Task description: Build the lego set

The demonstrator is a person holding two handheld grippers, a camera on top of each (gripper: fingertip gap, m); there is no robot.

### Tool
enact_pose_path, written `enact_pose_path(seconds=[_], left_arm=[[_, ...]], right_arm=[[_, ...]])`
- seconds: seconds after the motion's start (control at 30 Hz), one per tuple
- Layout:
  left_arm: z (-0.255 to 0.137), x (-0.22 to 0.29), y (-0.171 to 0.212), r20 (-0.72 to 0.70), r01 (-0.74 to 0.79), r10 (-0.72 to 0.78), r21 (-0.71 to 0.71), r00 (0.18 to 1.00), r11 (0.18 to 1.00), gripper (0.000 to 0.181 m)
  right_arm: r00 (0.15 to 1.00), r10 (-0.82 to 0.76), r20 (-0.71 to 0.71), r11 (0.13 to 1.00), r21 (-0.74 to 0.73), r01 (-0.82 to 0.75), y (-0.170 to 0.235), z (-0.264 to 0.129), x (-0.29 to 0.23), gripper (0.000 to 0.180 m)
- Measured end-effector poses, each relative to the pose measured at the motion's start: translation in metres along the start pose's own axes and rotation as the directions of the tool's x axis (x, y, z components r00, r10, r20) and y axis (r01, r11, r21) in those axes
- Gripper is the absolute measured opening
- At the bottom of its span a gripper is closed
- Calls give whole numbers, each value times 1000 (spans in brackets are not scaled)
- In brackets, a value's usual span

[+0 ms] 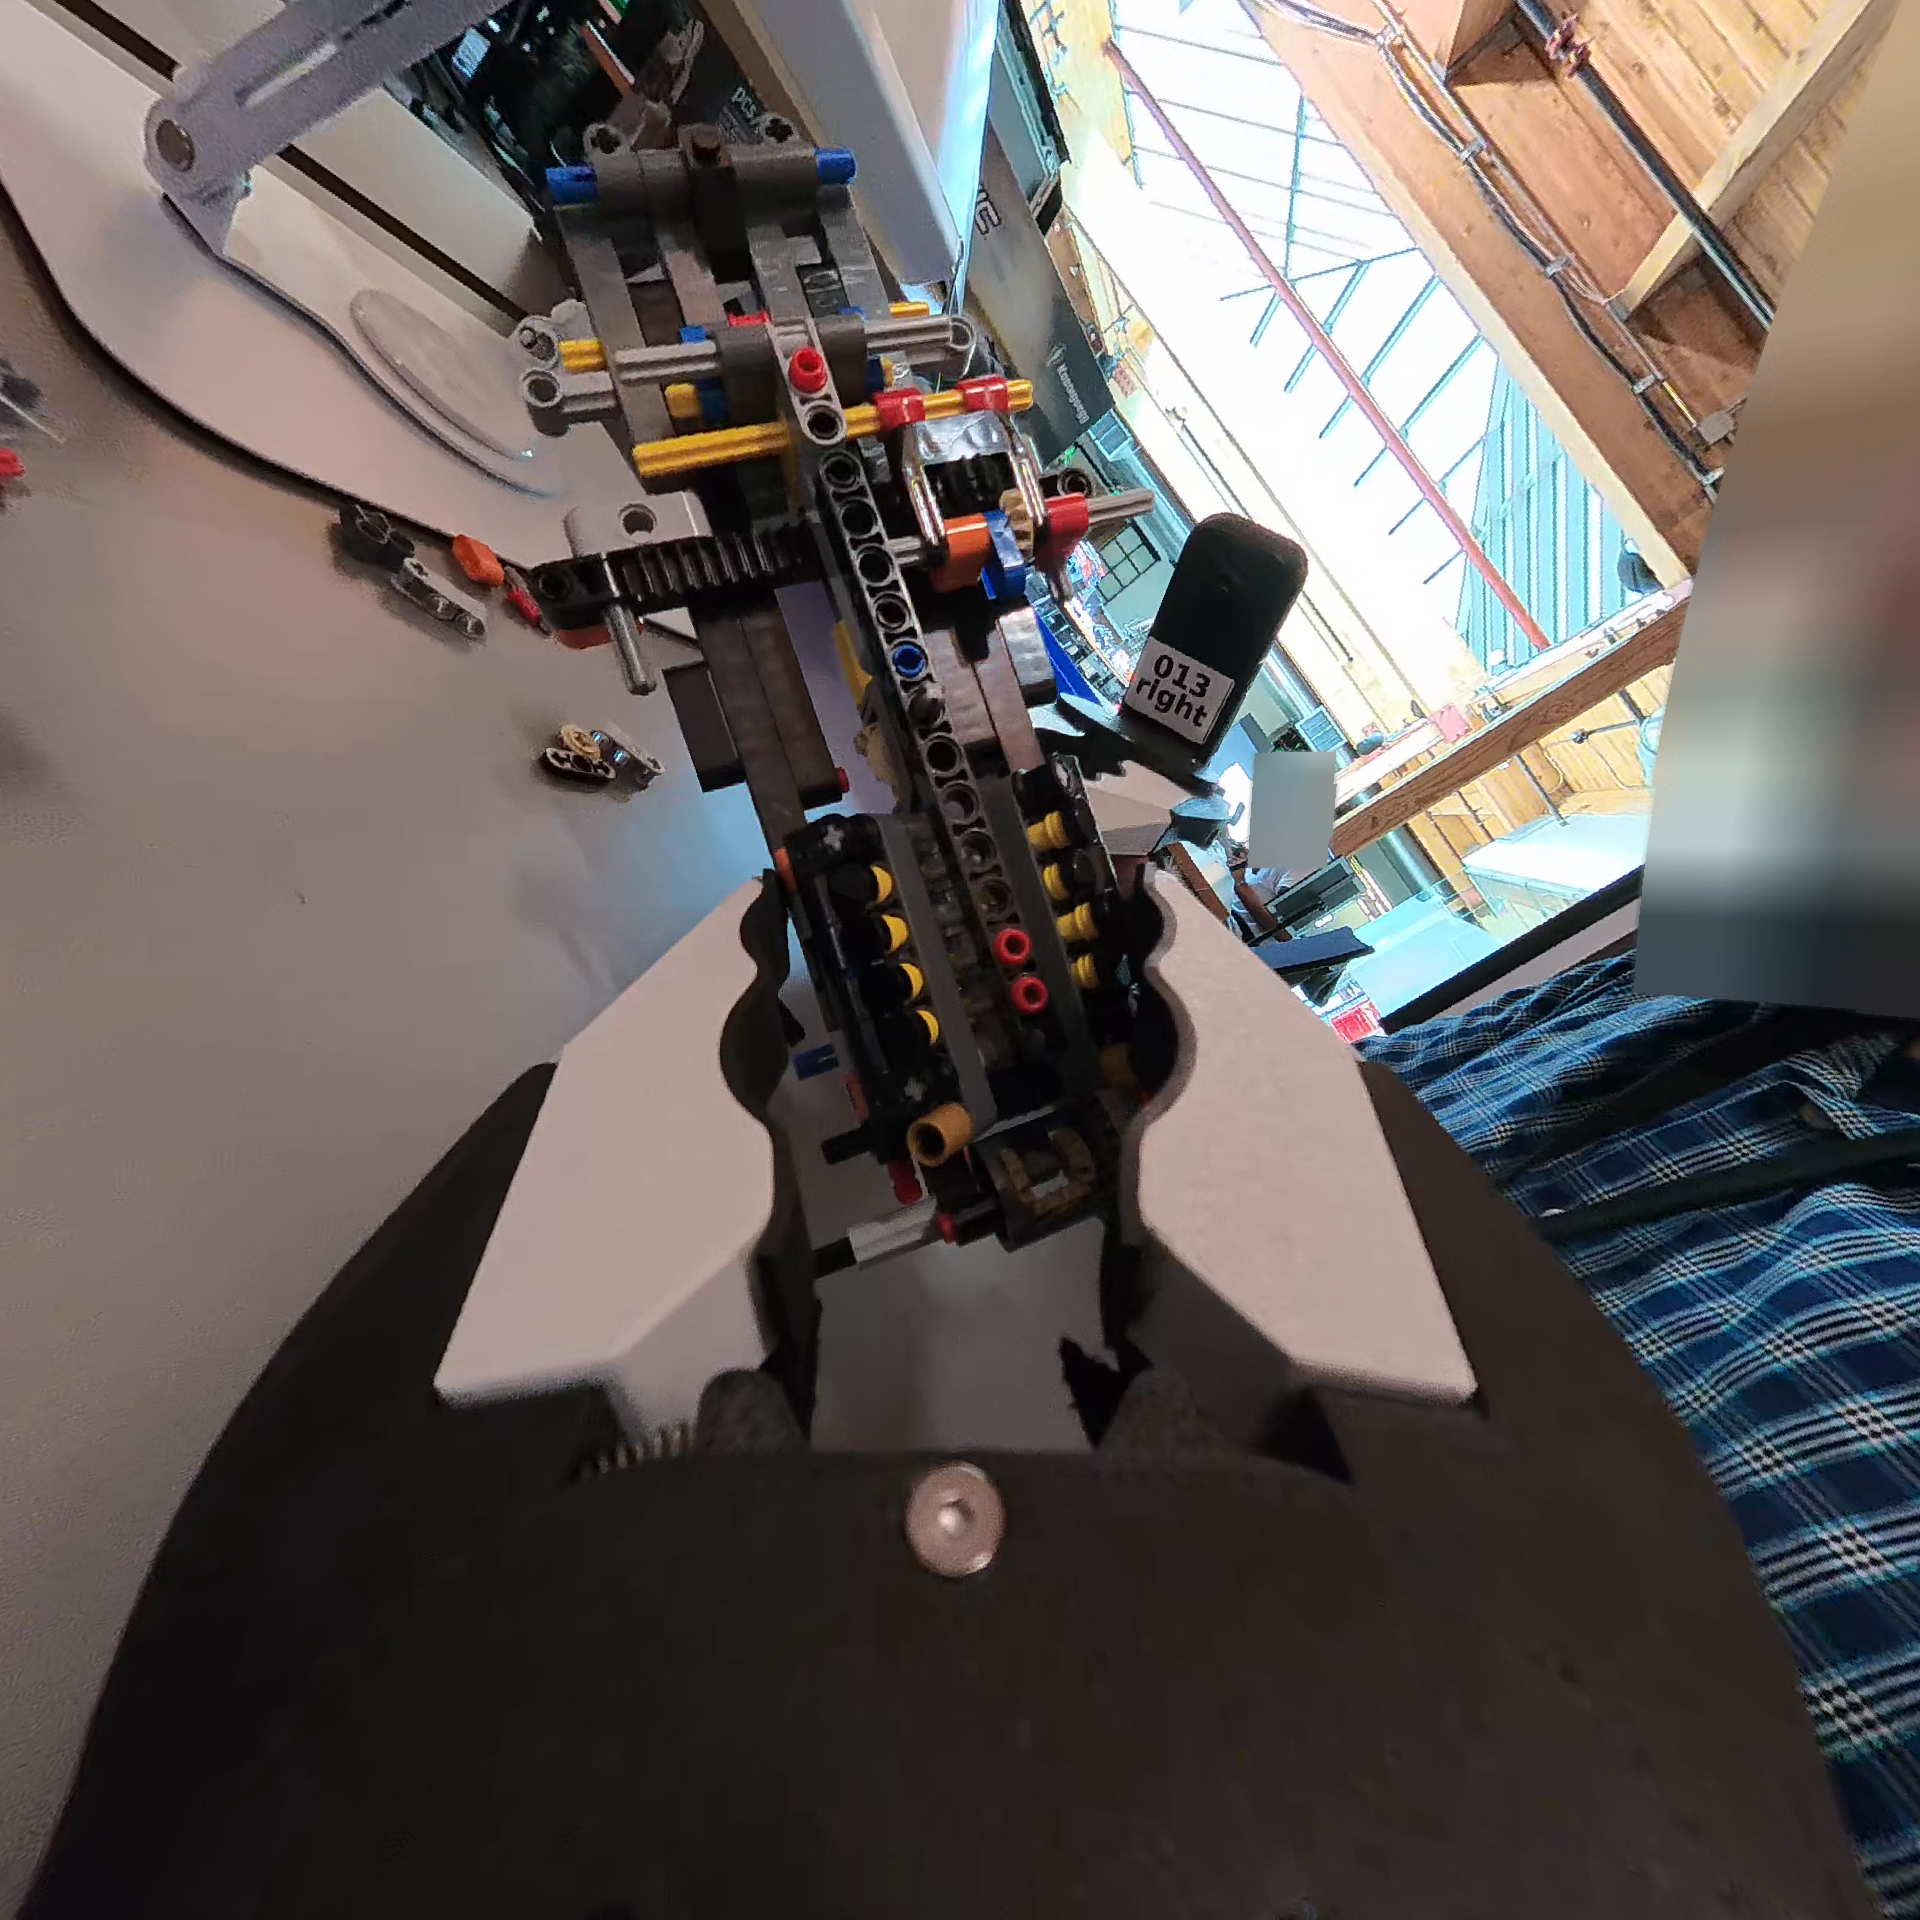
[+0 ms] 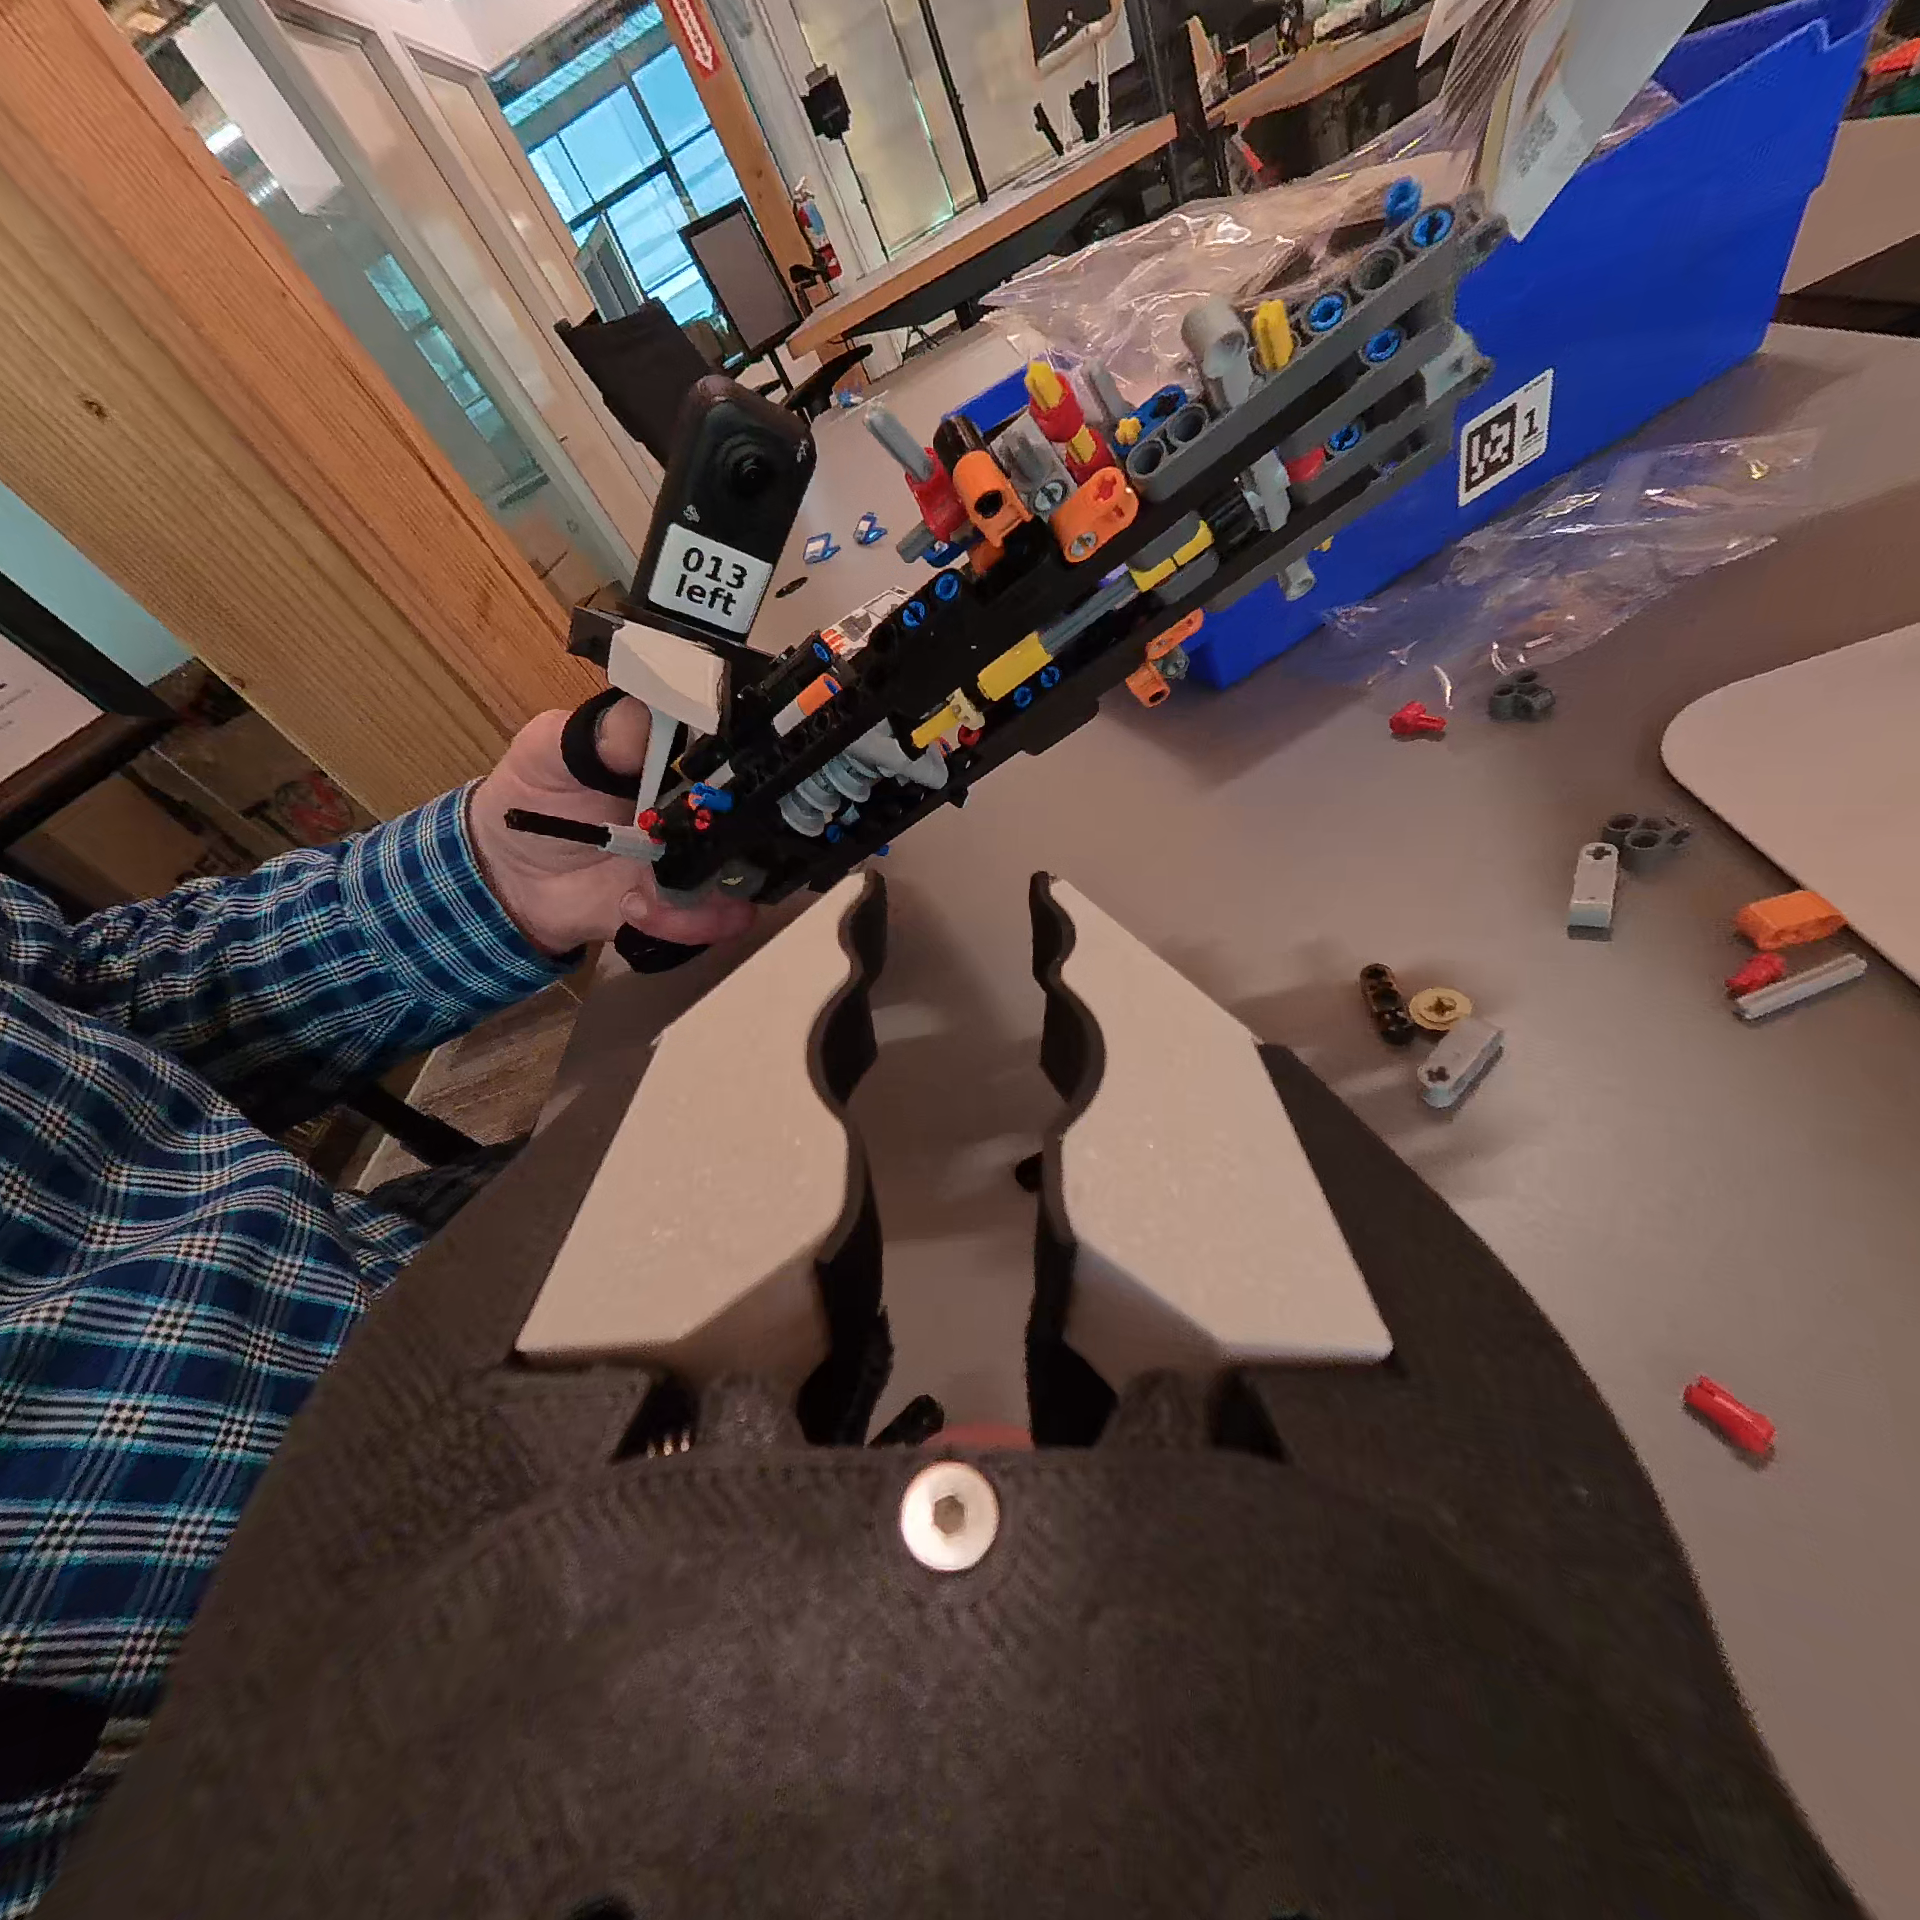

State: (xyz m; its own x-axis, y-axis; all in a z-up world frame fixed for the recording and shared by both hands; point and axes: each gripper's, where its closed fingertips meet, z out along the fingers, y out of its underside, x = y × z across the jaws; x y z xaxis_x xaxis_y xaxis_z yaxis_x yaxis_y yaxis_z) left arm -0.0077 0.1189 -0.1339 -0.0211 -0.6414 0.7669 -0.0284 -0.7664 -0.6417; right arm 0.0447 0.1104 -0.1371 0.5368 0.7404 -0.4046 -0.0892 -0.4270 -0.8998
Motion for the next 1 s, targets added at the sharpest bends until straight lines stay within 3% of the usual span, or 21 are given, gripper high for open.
enact_pose_path(seconds=[0.37, 0.6, 0.8, 1.0], left_arm=[[25, 1, 1, -50, -38, 35, -63, 998, 997, 64], [42, 0, -6, -108, -71, 62, -83, 992, 994, 64], [51, 0, -10, -148, -77, 65, -73, 987, 994, 64], [55, -1, -15, -199, -68, 59, -41, 978, 997, 64]], right_arm=[[995, -83, -57, 996, 19, 85, -11, -10, 5, 30], [966, -210, -153, 974, 53, 220, -34, -31, 17, 38], [868, -424, -259, 904, -67, 422, -61, -48, 37, 44], [685, -640, -347, 763, -186, 619, -110, -53, 58, 60]])
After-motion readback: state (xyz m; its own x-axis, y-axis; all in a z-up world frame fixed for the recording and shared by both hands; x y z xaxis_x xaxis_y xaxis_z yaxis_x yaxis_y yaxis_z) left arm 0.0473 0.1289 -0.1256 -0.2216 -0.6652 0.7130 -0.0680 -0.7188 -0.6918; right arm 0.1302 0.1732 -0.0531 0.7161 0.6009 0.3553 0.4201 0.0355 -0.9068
